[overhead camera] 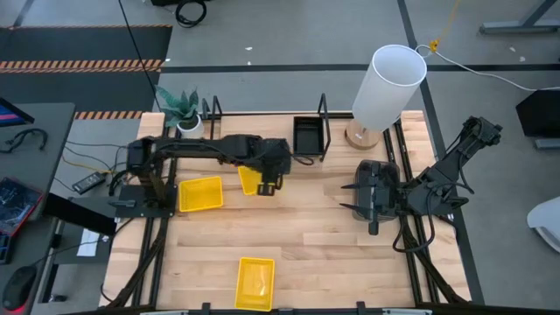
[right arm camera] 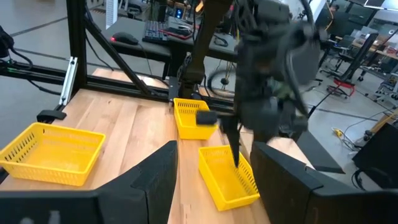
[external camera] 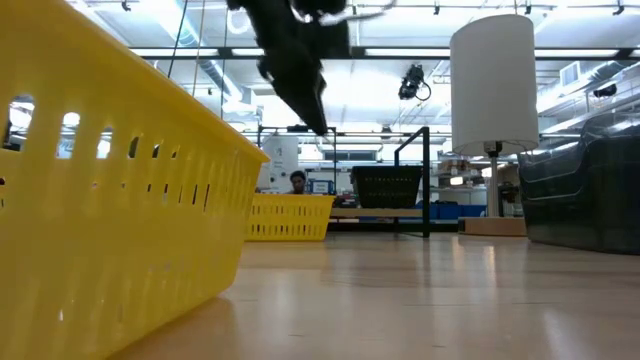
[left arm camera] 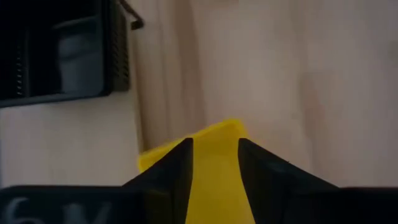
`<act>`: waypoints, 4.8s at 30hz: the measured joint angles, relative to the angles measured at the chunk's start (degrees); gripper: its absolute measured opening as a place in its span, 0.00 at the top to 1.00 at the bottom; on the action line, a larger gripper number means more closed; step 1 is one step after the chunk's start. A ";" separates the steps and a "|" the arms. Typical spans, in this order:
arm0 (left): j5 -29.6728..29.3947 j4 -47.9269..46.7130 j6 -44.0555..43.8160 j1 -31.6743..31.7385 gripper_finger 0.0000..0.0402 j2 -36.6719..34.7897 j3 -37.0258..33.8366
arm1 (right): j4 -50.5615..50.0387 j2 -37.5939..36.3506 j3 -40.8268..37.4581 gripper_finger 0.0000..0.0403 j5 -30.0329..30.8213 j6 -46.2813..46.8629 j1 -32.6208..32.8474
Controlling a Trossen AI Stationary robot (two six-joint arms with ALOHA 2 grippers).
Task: Stack baskets on shelf by color
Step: Stack the bottom yellow bin on the top right yellow bin
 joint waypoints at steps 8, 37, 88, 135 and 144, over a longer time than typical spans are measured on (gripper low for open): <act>0.97 8.84 -1.25 -0.04 0.75 -12.41 -12.21 | -1.61 0.00 0.00 0.49 -0.04 1.83 0.15; 6.45 23.42 -46.51 -27.52 0.77 -19.22 -35.73 | -0.68 0.00 0.00 0.49 -0.01 2.58 -0.06; 3.40 13.59 -41.53 -34.46 0.88 6.64 -14.68 | -0.73 0.81 0.02 0.49 0.26 2.61 -0.91; -14.05 -6.01 -64.48 6.77 0.98 -14.32 -14.68 | -0.68 0.96 0.02 0.49 0.57 2.21 -1.16; -13.91 -6.33 -76.31 3.55 0.98 -14.30 -14.68 | -0.63 0.96 0.02 0.49 0.57 1.03 -1.16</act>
